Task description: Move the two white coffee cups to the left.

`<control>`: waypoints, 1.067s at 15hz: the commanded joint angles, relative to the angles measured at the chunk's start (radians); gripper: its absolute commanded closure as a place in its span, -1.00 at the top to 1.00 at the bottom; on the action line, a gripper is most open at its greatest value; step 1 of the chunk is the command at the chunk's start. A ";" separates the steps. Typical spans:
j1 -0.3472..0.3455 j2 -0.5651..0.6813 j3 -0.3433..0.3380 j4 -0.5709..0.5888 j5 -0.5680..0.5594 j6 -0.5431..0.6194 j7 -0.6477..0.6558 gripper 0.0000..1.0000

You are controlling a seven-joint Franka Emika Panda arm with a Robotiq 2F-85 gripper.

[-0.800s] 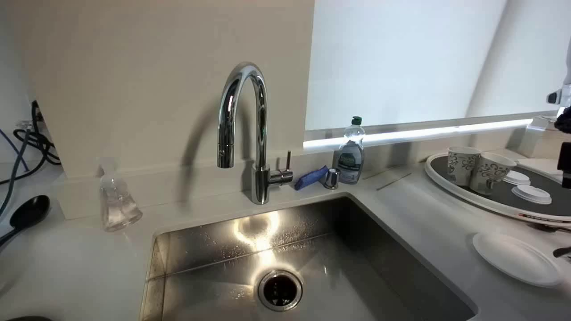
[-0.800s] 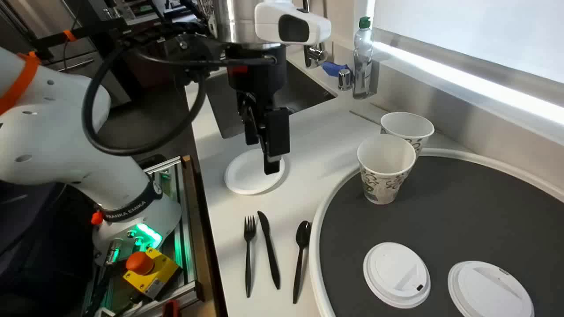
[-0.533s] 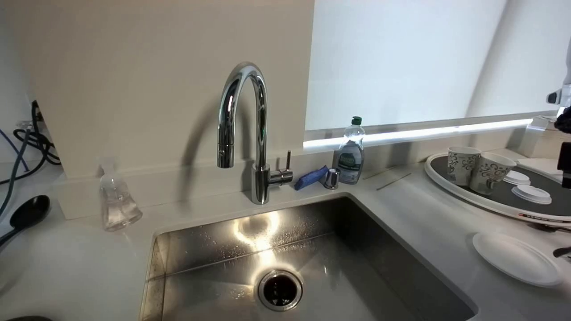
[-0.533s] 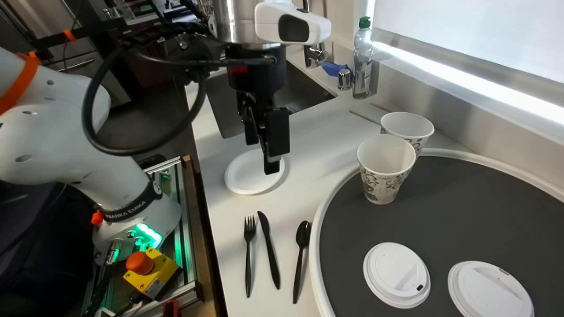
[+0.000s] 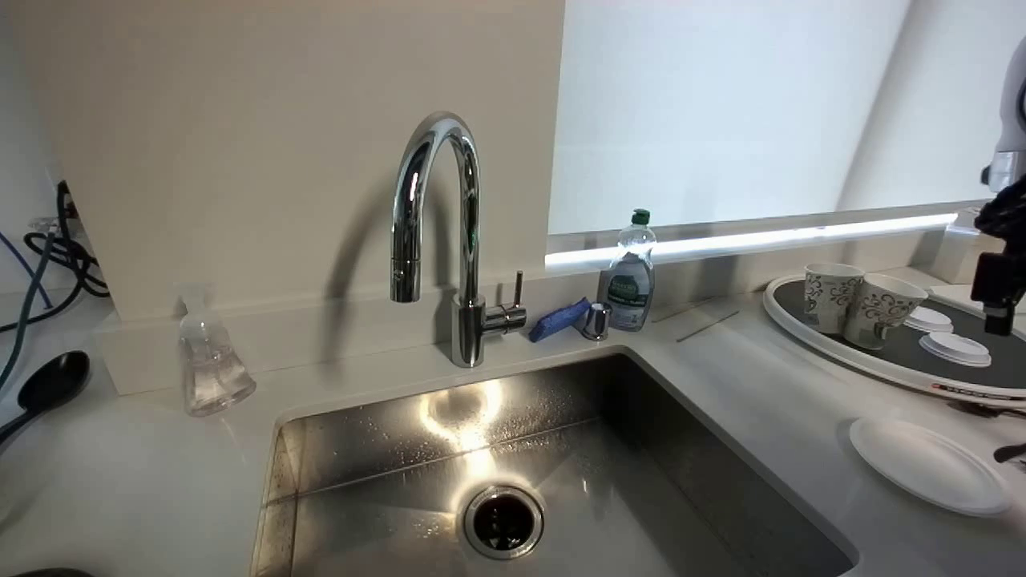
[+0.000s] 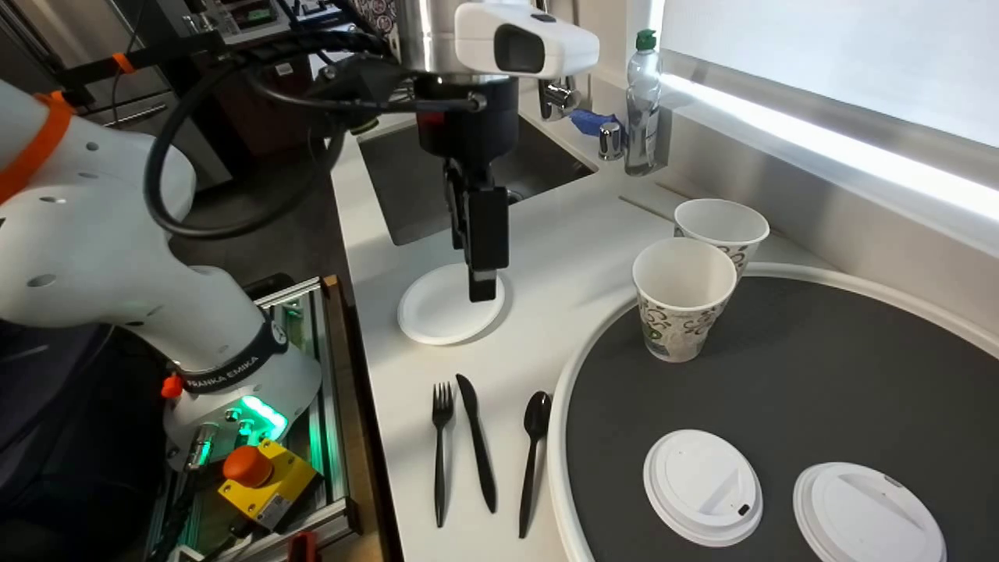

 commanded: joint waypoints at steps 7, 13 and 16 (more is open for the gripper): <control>-0.022 0.160 0.021 0.157 0.222 0.063 0.380 1.00; -0.042 0.228 0.030 0.190 0.293 0.288 0.589 1.00; -0.048 0.264 0.040 0.202 0.280 0.418 0.725 1.00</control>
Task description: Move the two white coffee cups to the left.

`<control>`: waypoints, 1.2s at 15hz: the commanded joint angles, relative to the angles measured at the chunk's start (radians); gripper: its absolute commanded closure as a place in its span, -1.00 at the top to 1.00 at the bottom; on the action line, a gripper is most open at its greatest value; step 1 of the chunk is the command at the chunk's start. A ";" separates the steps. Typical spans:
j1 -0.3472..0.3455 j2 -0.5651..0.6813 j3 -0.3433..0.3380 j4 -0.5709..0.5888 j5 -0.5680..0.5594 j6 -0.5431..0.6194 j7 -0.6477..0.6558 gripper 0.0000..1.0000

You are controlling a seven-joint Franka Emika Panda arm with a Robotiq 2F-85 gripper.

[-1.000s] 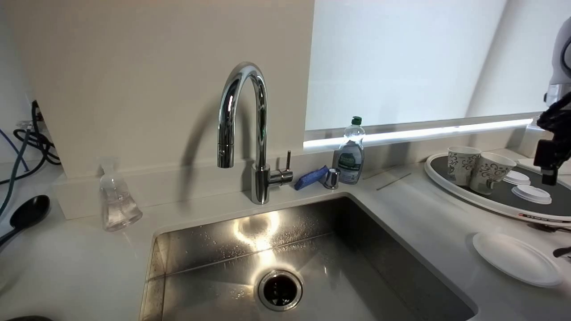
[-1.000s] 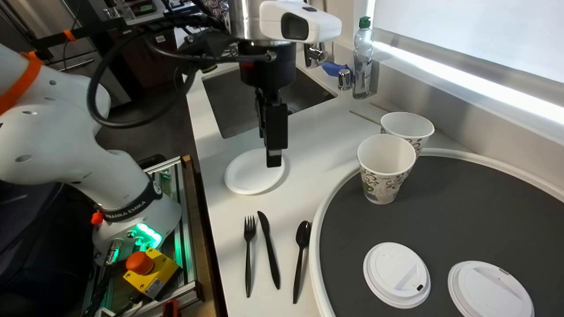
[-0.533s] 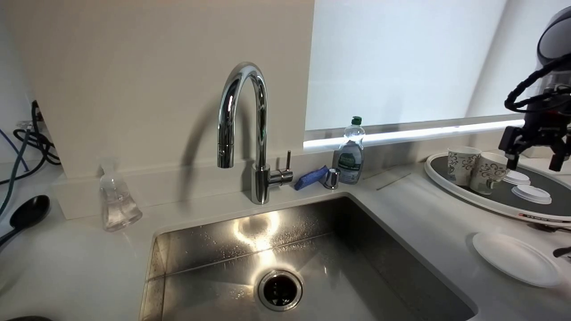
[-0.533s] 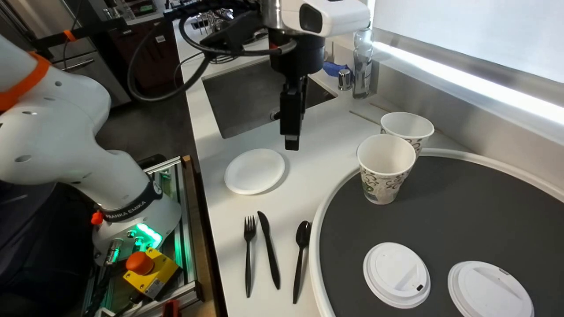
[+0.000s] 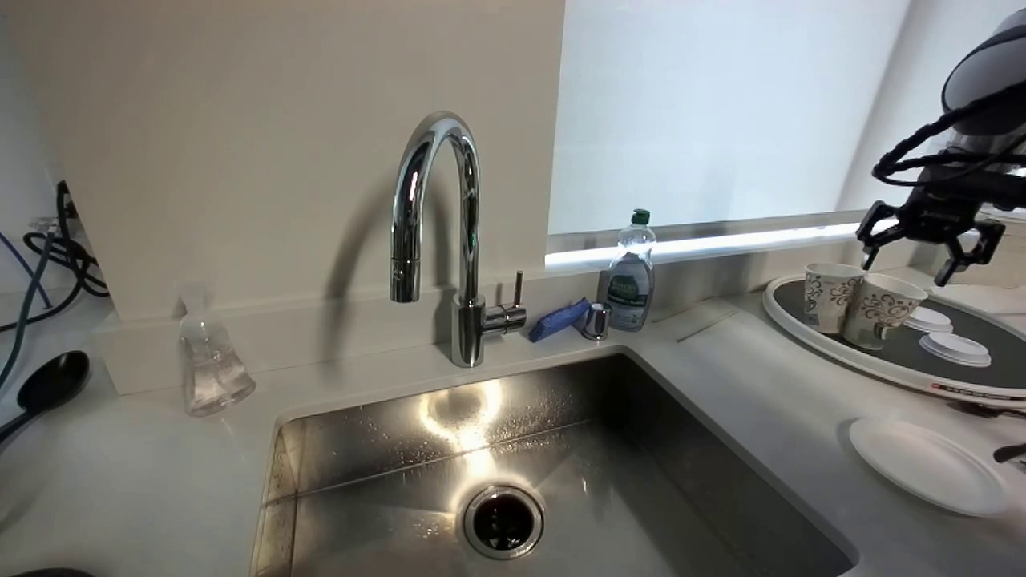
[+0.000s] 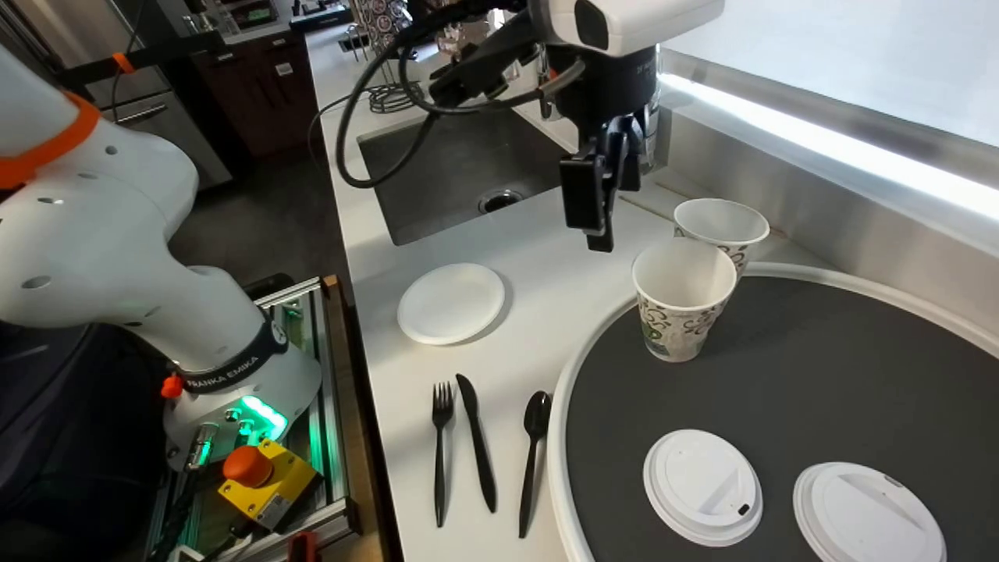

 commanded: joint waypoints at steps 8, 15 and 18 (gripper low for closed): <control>-0.012 0.130 0.017 0.077 -0.040 0.207 0.309 1.00; -0.002 0.156 0.009 0.099 -0.046 0.202 0.328 1.00; -0.001 0.155 0.007 0.090 -0.048 0.197 0.302 1.00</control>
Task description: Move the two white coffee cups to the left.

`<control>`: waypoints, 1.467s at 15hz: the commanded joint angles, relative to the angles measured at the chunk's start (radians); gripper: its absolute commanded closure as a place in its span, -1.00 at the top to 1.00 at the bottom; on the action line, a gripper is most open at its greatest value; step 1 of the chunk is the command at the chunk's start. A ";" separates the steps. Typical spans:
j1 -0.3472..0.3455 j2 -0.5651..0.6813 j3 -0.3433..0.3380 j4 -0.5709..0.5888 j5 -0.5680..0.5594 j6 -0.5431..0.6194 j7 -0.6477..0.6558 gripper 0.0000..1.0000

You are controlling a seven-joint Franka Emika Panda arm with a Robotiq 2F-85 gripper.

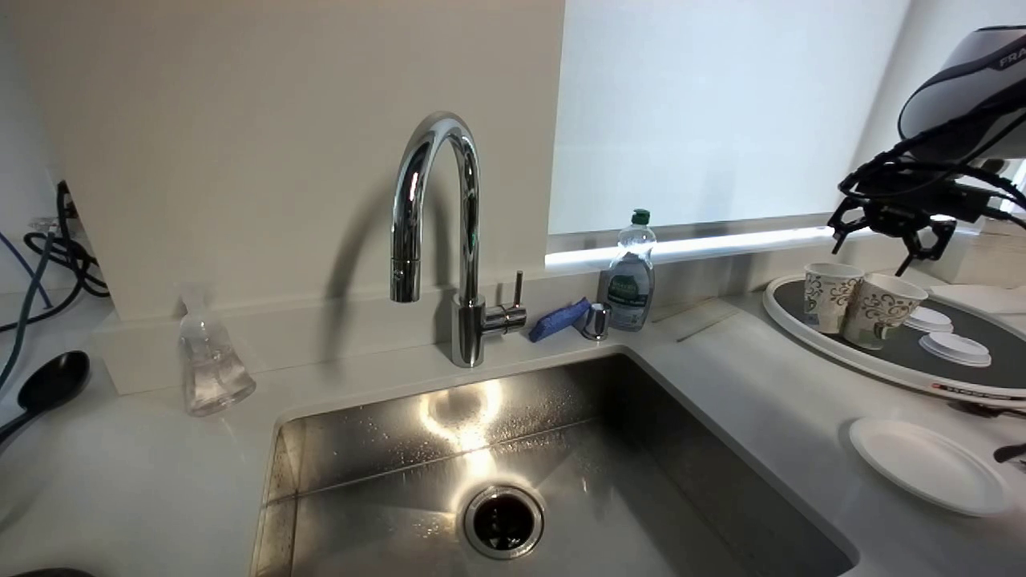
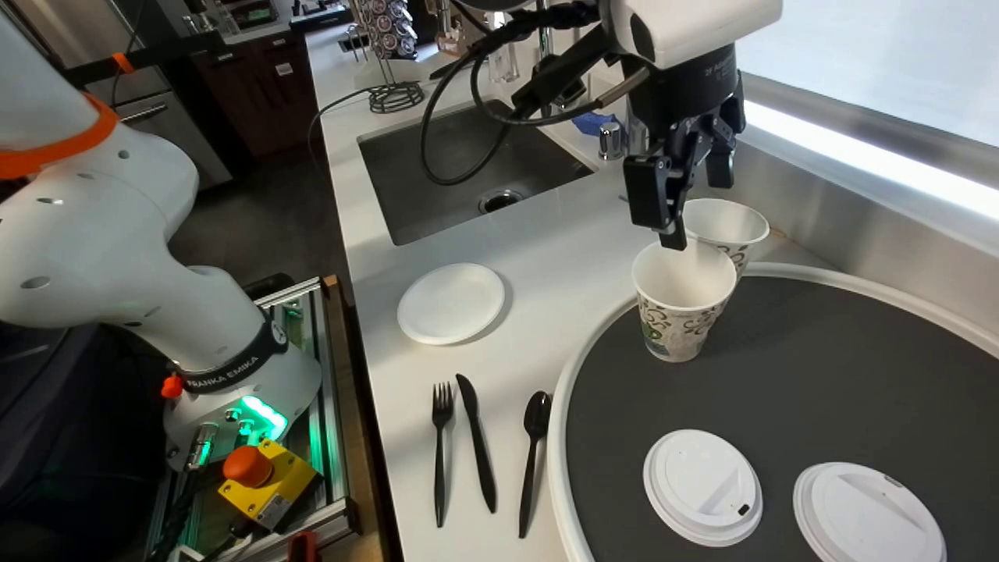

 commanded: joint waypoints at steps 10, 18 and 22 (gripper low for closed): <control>0.003 0.029 -0.008 -0.005 -0.049 0.010 -0.033 0.75; 0.006 0.042 -0.010 -0.004 -0.050 0.013 -0.061 -0.45; 0.006 0.043 -0.011 -0.006 -0.050 0.012 -0.070 -1.00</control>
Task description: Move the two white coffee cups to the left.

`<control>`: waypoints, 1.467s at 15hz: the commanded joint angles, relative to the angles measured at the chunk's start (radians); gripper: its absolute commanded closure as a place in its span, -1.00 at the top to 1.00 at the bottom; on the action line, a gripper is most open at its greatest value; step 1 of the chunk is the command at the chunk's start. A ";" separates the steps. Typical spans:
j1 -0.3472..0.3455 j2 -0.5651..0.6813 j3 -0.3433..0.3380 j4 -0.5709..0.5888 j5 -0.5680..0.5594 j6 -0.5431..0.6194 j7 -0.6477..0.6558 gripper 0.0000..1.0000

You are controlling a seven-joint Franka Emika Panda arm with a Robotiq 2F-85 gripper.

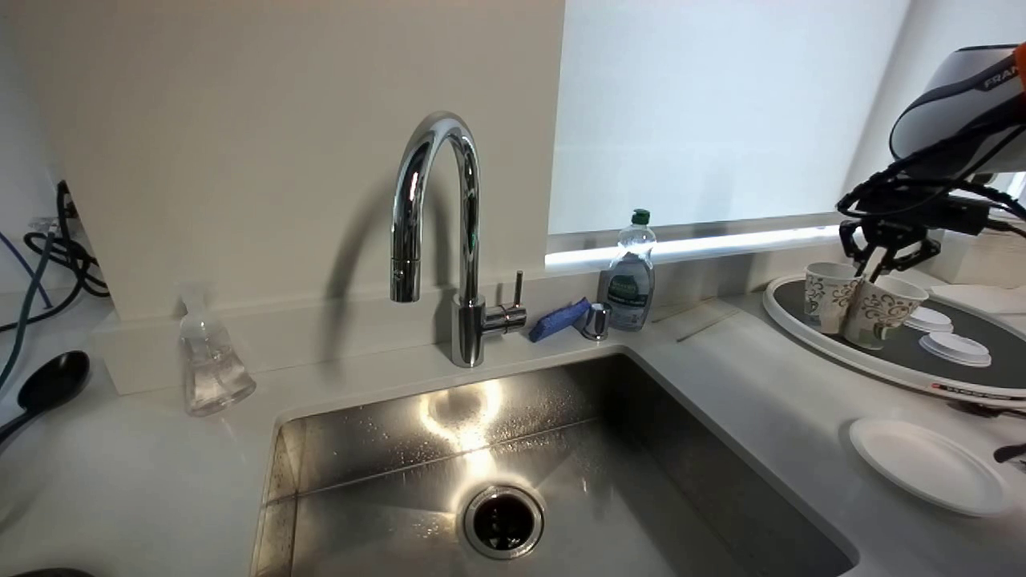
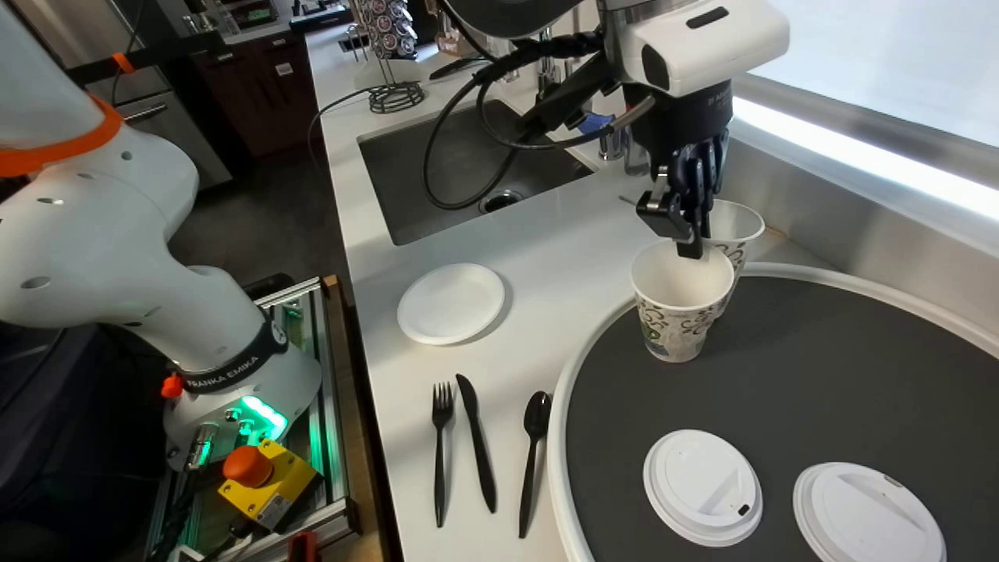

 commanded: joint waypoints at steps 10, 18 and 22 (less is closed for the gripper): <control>0.006 -0.012 -0.010 0.008 -0.010 -0.011 -0.034 -0.98; 0.016 -0.041 0.003 0.049 -0.058 -0.052 -0.051 -0.98; 0.031 -0.061 0.018 0.066 -0.028 -0.099 -0.125 -0.98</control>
